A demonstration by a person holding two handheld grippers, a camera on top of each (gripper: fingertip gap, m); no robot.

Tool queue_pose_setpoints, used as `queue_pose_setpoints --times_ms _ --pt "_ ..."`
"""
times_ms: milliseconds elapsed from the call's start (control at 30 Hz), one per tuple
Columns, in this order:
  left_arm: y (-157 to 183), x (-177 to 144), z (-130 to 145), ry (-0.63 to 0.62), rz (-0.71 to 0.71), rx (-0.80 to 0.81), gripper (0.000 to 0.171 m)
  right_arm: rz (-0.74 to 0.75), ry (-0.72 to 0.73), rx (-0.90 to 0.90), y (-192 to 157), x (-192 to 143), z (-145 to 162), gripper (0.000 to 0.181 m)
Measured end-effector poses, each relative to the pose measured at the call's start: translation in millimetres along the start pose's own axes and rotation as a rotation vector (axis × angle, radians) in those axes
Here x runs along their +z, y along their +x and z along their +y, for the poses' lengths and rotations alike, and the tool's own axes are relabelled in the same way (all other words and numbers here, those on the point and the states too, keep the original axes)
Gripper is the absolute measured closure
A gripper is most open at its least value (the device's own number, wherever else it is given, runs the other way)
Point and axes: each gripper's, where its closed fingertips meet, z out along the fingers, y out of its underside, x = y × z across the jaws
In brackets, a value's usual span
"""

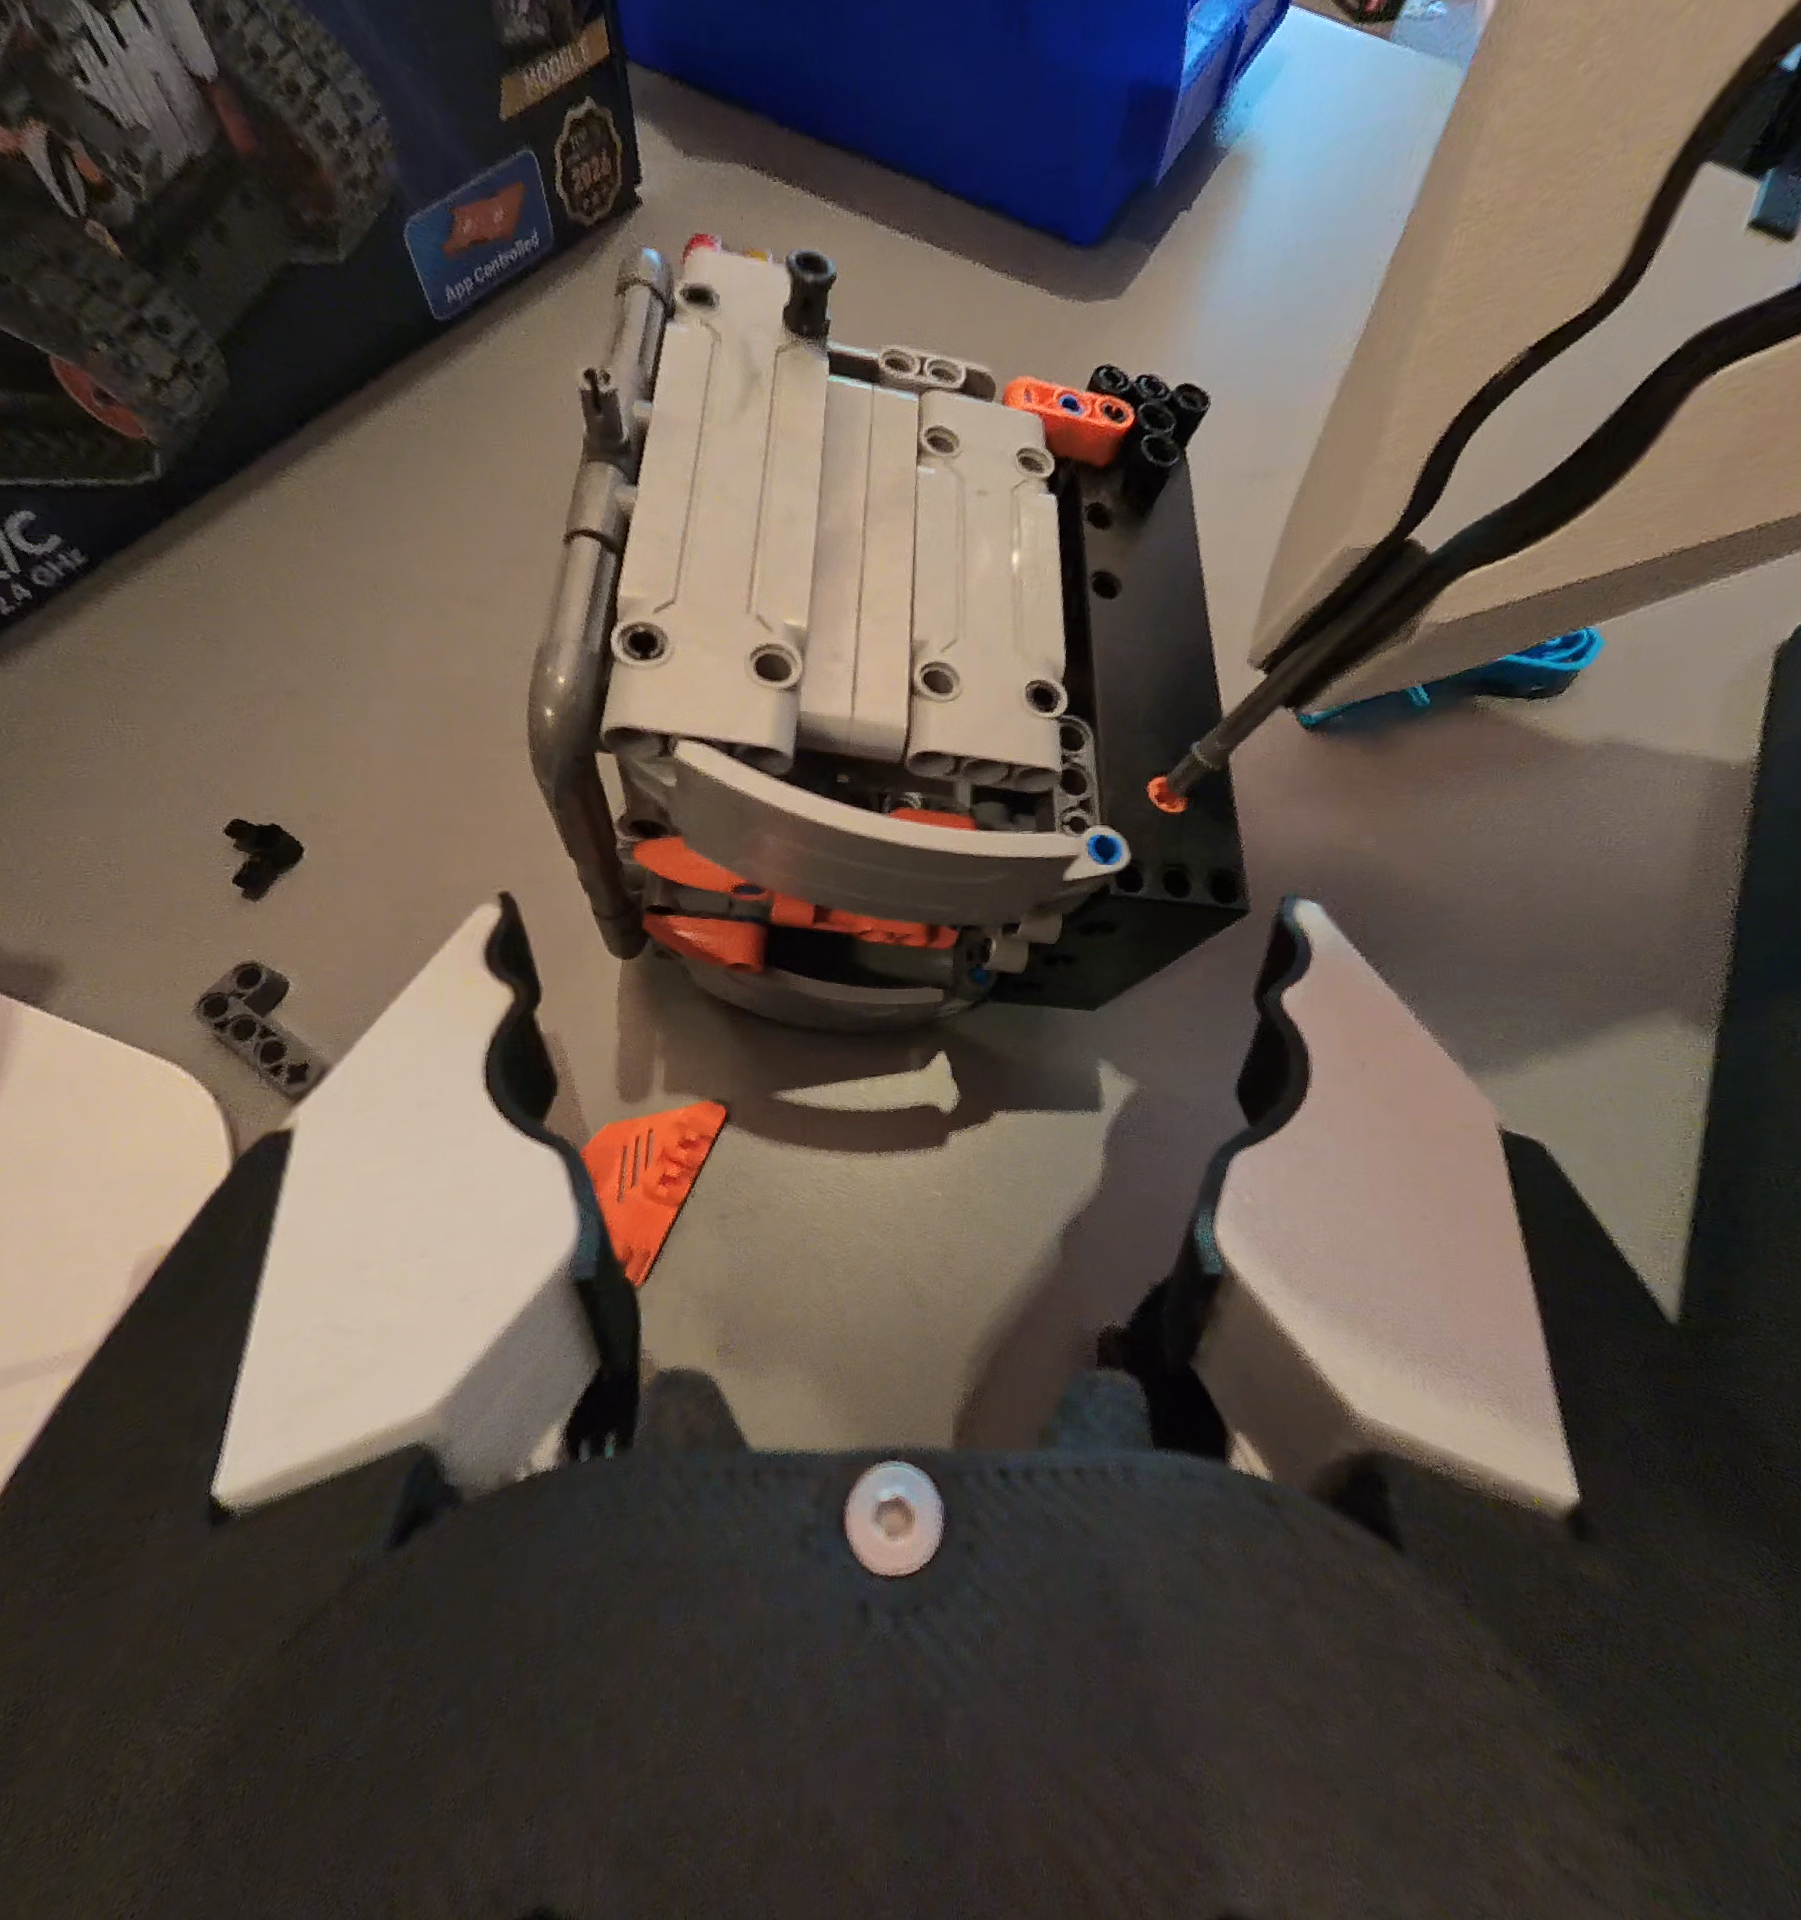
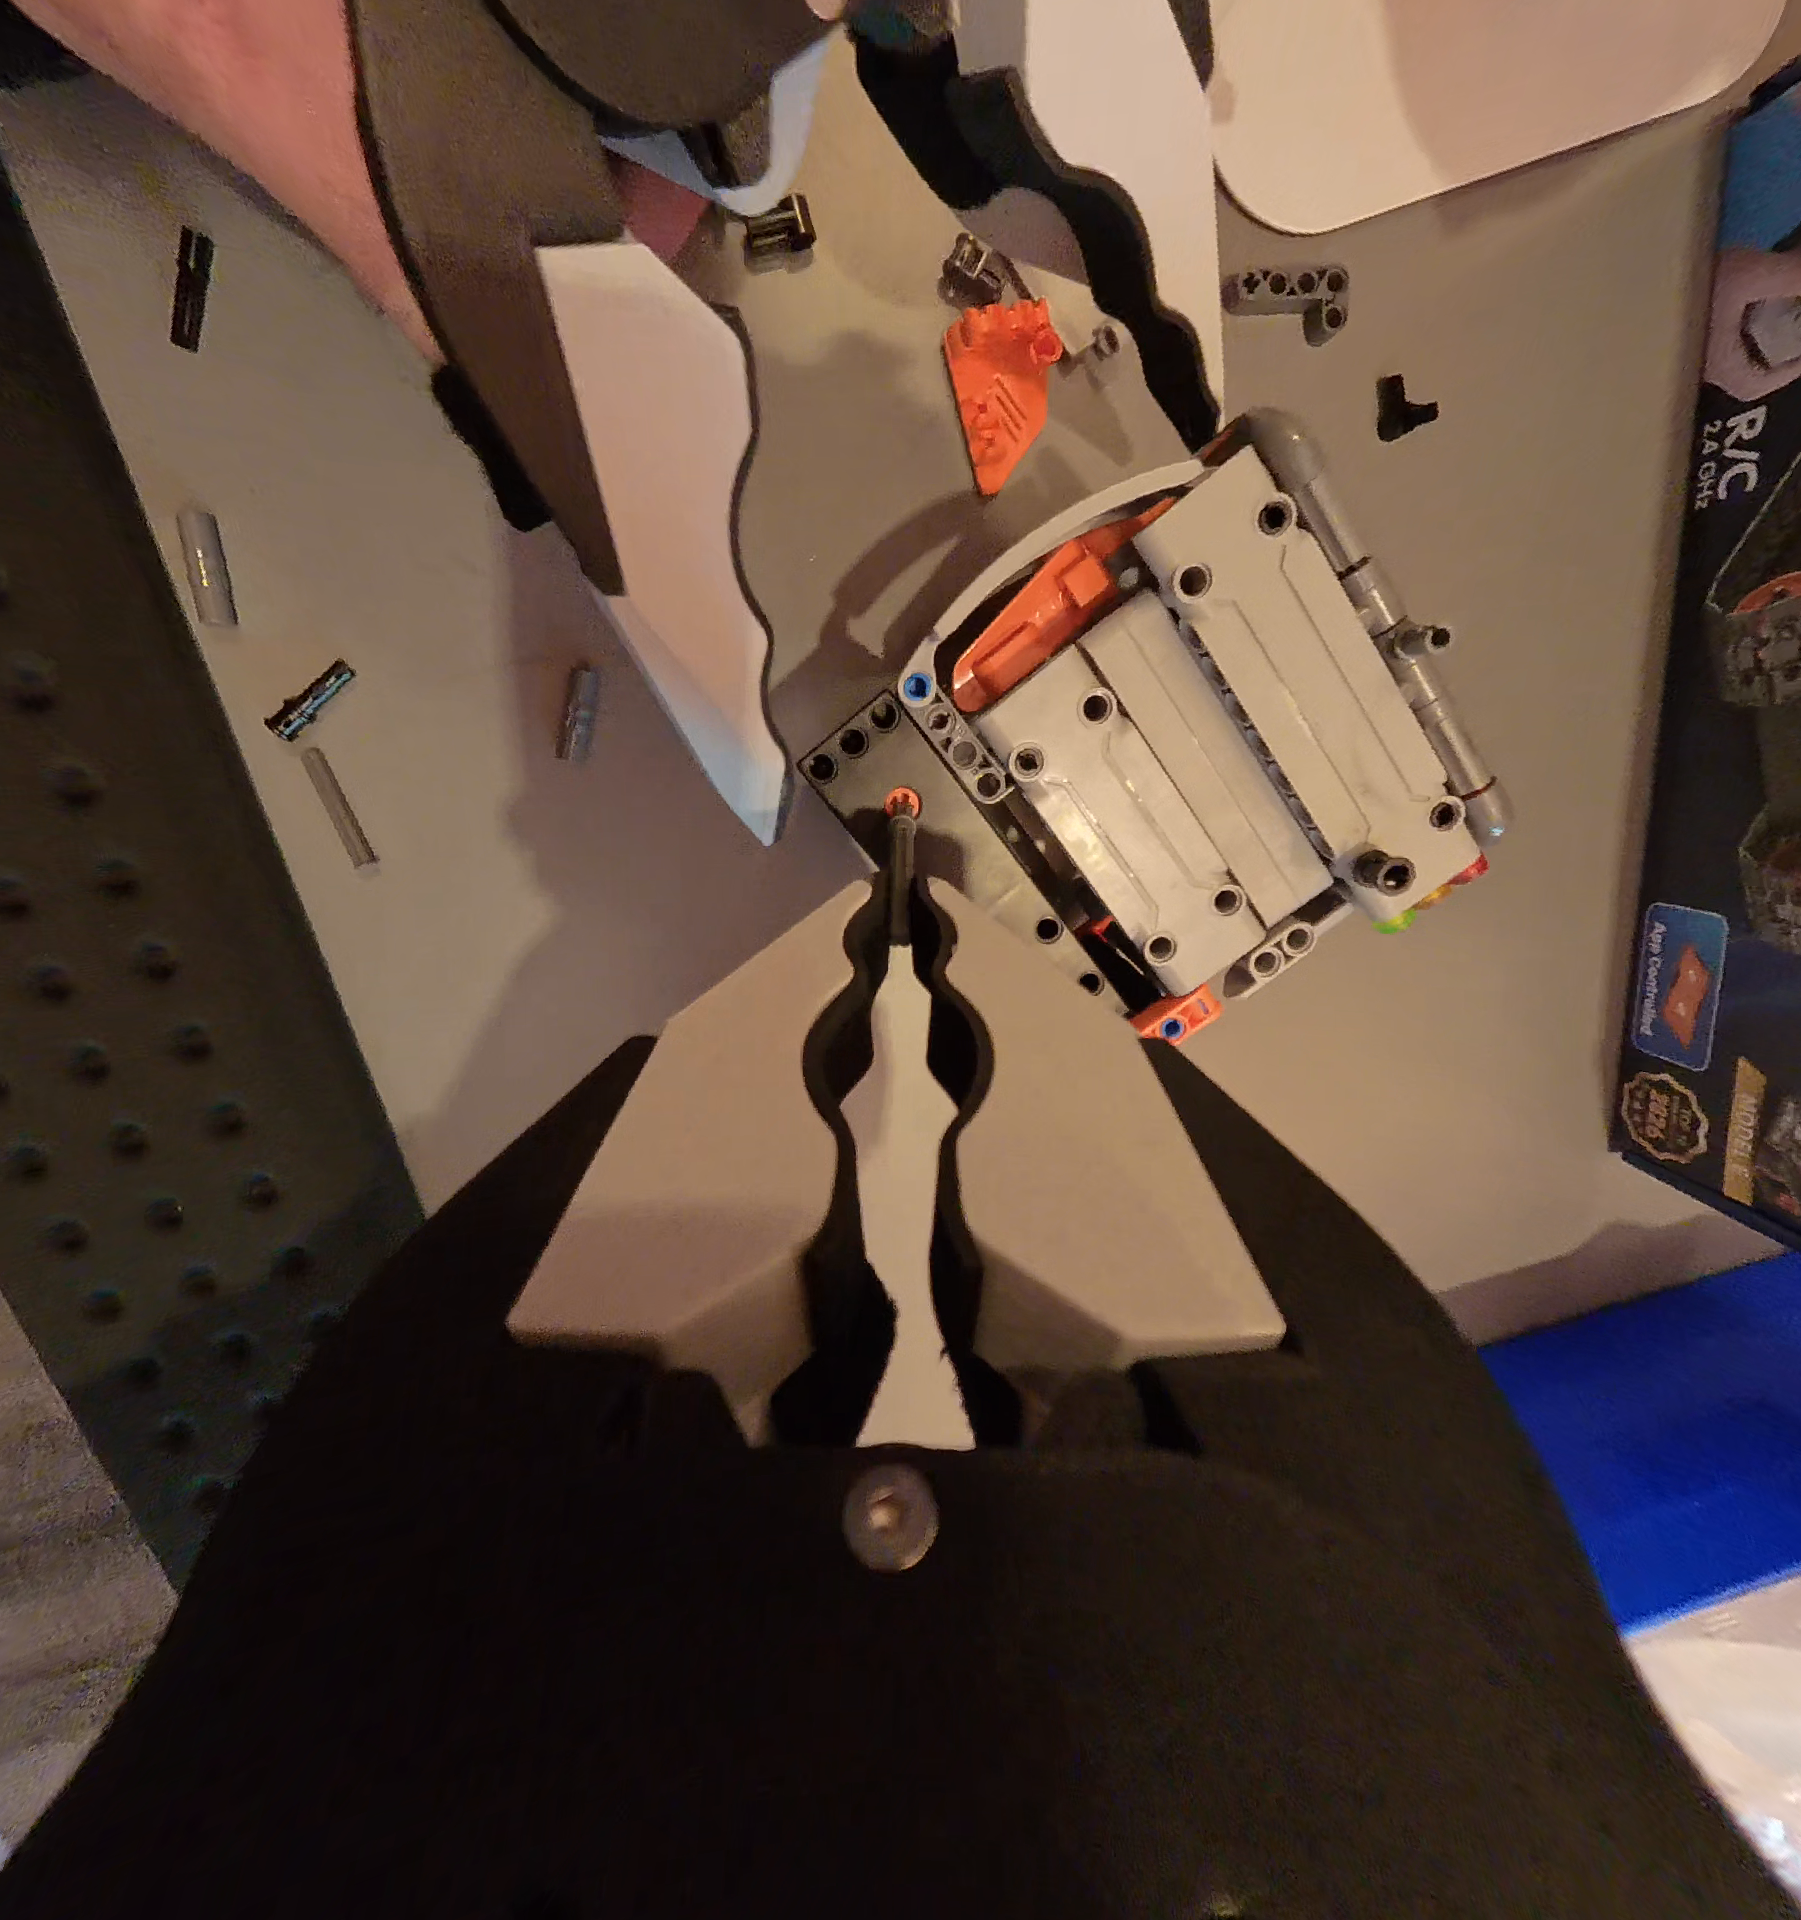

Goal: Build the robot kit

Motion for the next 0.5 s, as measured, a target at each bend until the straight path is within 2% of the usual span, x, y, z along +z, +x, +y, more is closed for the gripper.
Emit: queue_pose_setpoints --times_ms 133,233,500 --pt "4.1 5.9 2.8 0.001 0.047 -0.022 0.049 -0.012 -0.061 -0.042 0.8 0.8 -0.4 0.181" --pt "5.2 6.7 2.2 0.008 0.054 -0.012 0.049 -0.026 -0.124 -0.101 0.5 0.2 0.1 0.181" --pt "5.4 7.4 1.4 0.022 0.071 -0.017 0.051 -0.005 -0.294 -0.448 1.7 0.4 -2.4 0.181"
